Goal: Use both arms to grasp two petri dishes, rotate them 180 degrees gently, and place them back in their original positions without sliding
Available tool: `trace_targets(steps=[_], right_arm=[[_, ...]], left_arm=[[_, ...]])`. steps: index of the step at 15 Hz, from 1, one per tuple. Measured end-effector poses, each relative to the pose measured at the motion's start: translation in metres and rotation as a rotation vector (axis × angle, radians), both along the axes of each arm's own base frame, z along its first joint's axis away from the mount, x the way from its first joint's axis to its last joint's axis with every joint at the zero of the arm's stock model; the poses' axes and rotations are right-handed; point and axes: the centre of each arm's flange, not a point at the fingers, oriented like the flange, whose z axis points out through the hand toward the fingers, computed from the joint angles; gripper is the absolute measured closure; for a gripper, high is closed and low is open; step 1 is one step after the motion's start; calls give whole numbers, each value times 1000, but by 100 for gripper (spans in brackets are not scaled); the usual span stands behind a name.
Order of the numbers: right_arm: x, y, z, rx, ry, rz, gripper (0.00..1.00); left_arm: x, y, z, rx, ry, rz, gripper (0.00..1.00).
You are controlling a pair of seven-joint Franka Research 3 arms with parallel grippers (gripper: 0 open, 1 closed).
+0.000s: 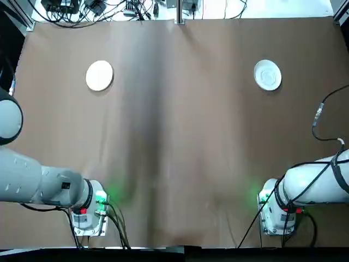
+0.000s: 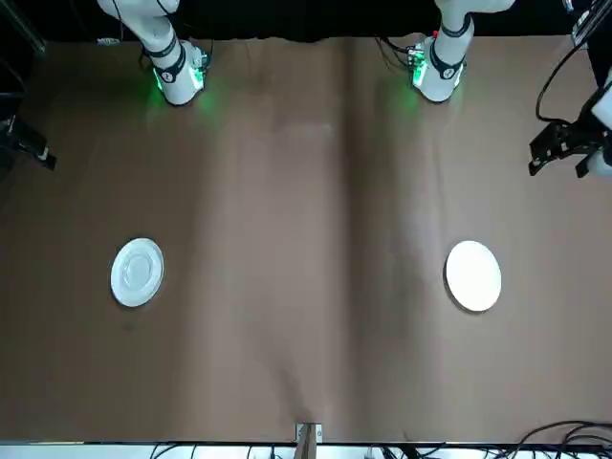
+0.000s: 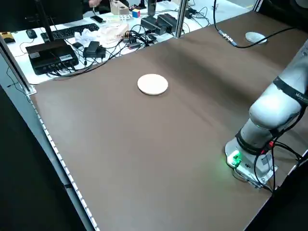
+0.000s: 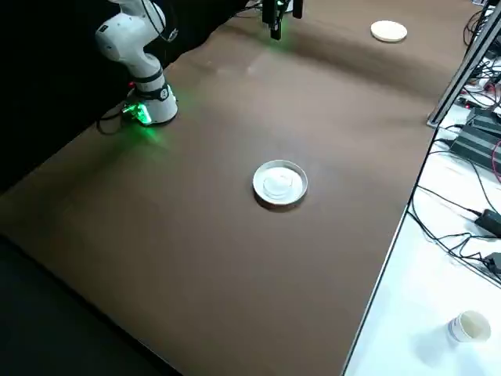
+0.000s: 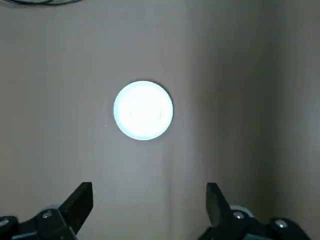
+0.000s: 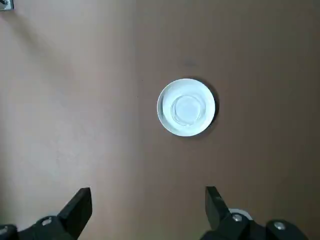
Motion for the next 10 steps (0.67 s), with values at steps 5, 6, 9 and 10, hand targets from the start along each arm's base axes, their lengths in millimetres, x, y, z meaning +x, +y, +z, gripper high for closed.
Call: trace_targets(steps=[5, 6, 9, 10], right_arm=[[-1, -1, 2, -31, -6, 20, 0], [-2, -2, 2, -34, -8, 36, 0], [-2, -2, 1, -35, -7, 50, 0], [-2, -2, 1, -35, -6, 50, 0]], left_arm=[[8, -27, -21, 0, 38, 33, 0], [8, -29, -26, 1, 52, 53, 0], [7, -31, -32, 5, 84, 78, 0], [6, -31, -32, 5, 85, 78, 0]])
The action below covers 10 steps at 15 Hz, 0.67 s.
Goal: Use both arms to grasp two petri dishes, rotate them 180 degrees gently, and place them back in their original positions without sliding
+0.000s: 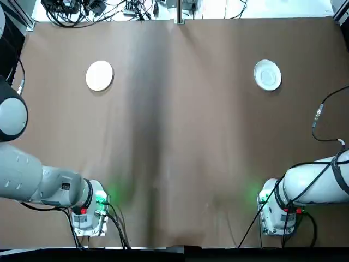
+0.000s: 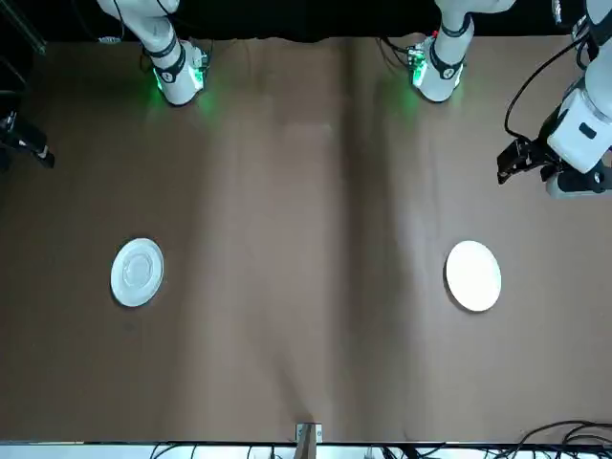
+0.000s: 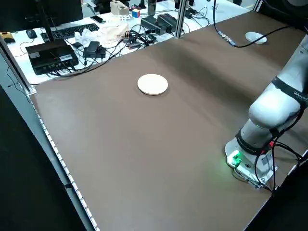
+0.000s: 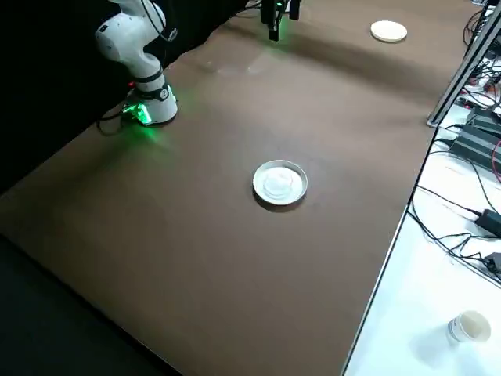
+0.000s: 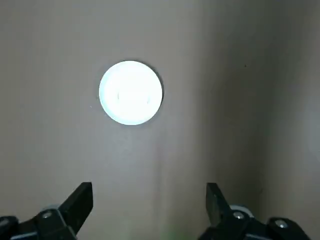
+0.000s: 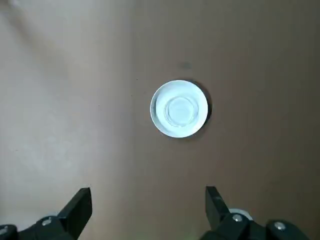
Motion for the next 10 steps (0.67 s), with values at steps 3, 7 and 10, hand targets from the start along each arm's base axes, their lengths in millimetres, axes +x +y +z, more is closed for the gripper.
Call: trace_targets(steps=[3, 7, 10], right_arm=[[-1, 0, -1, 0, 7, -2, 0], [-1, 0, -2, 1, 15, -6, 0], [-2, 1, -2, 2, 23, -6, 0]], left_arm=[[1, 4, 0, 0, -1, 6, 0], [2, 4, 0, 1, -12, -16, 0], [3, 6, -2, 9, -11, -69, 0]])
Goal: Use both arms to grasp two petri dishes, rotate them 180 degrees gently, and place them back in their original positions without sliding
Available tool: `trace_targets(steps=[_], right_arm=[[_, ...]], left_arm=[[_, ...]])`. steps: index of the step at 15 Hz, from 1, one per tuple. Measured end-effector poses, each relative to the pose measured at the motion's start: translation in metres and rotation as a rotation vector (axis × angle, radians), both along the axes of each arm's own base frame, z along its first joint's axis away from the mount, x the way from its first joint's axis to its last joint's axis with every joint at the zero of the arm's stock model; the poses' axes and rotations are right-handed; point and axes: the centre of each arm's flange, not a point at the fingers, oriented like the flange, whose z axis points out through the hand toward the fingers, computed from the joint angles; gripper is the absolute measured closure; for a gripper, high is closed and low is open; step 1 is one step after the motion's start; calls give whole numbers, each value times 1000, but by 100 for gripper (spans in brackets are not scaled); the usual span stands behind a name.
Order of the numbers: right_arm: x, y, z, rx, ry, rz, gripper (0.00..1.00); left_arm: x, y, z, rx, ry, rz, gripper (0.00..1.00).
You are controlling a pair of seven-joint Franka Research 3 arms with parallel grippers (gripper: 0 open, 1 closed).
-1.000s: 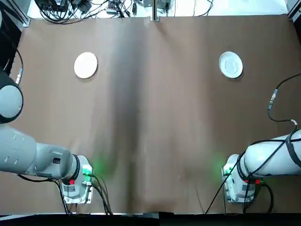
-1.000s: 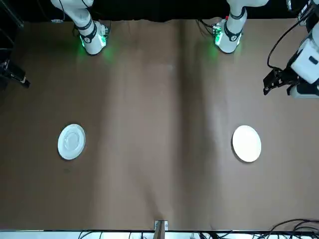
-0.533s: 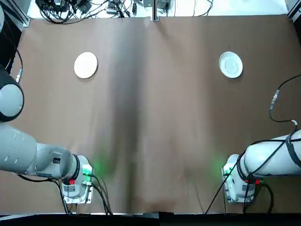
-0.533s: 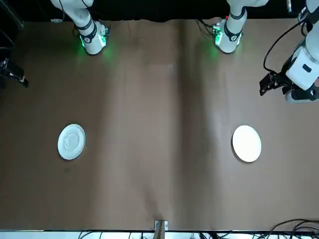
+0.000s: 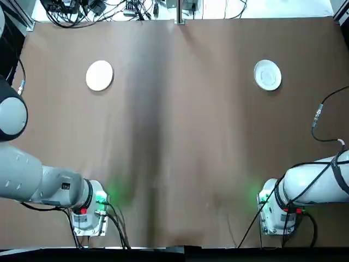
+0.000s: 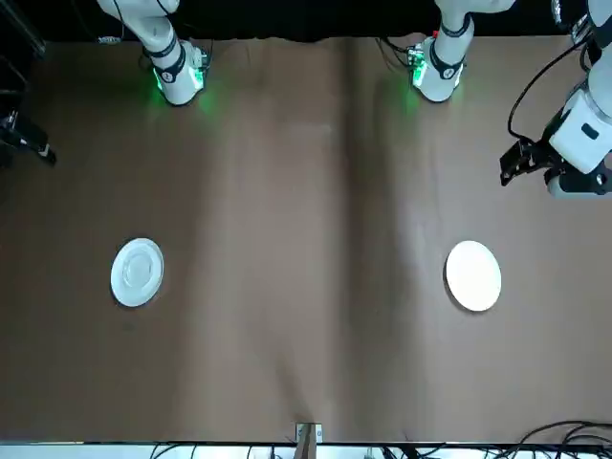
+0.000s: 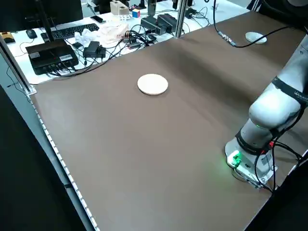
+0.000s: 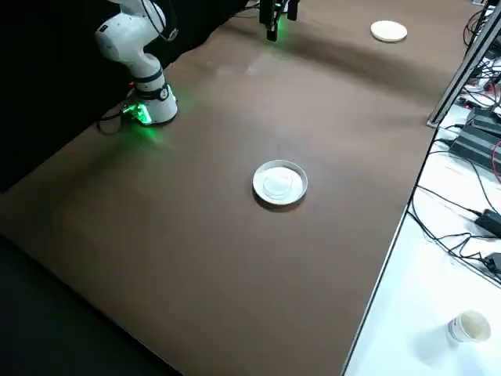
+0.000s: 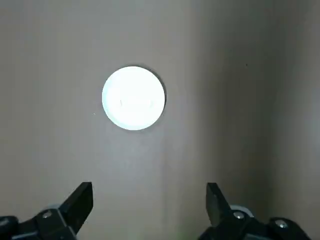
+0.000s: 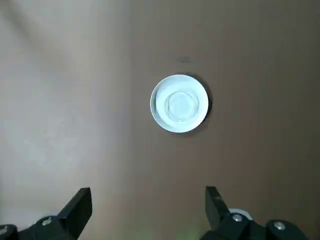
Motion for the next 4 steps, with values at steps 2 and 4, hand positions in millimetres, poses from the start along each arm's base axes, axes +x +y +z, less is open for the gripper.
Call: trace_targets(steps=[2, 4], right_arm=[[0, 2, 0, 0, 0, 3, 0], [0, 3, 0, 0, -1, 5, 0]], left_arm=[[0, 0, -1, 0, 2, -7, 0], [0, 0, -2, 1, 4, -7, 0]])
